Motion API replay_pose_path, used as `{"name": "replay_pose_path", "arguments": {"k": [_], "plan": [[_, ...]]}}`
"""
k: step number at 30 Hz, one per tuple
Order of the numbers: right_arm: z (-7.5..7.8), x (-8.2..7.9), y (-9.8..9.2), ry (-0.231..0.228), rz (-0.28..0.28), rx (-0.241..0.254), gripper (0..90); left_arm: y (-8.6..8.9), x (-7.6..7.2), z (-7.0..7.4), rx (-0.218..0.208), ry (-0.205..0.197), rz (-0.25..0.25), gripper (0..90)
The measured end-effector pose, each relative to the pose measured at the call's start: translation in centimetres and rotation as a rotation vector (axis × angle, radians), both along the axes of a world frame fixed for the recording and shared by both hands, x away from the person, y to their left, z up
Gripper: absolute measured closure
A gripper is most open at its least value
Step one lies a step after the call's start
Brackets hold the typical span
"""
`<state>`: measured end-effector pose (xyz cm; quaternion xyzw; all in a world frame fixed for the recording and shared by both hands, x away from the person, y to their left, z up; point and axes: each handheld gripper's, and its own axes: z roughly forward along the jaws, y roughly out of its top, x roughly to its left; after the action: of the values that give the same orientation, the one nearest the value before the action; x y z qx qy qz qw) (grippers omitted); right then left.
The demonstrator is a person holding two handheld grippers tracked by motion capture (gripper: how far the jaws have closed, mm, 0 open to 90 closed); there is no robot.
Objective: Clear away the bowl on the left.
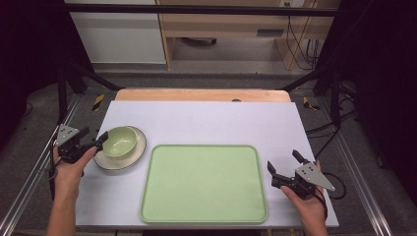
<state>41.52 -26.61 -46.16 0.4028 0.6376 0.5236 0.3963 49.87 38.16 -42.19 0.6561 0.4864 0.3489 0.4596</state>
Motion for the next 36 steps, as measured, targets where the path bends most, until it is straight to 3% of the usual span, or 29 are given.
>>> {"name": "replay_pose_path", "arguments": {"k": [3, 4, 7, 11, 16, 36], "plan": [[0.1, -0.1, 0.0, -0.004, 0.0, 0.001, 6.0, -0.1, 0.1, -0.3, 0.001, 0.041, 0.013, 26.7], [0.1, 0.0, 0.0, -0.003, 0.001, 0.002, 6.1, -0.2, 0.3, -0.4, 0.001, 0.079, 0.031, 28.3], [0.0, 0.0, 0.0, 0.0, 0.002, 0.0, 6.2, -0.3, 0.4, -0.6, -0.003, 0.09, 0.034, 31.3], [0.0, 0.0, -0.1, 0.004, 0.002, 0.007, 6.5, -0.8, 0.8, -1.2, 0.028, 0.163, 0.054, 36.7], [0.0, 0.0, -0.1, -0.001, 0.005, 0.006, 6.5, -1.0, 1.0, -1.8, 0.037, 0.221, 0.061, 39.8], [0.0, -0.1, 0.2, -0.006, 0.056, 0.006, 4.8, -1.0, 1.1, -2.0, 0.03, 0.268, 0.074, 46.0]]}}
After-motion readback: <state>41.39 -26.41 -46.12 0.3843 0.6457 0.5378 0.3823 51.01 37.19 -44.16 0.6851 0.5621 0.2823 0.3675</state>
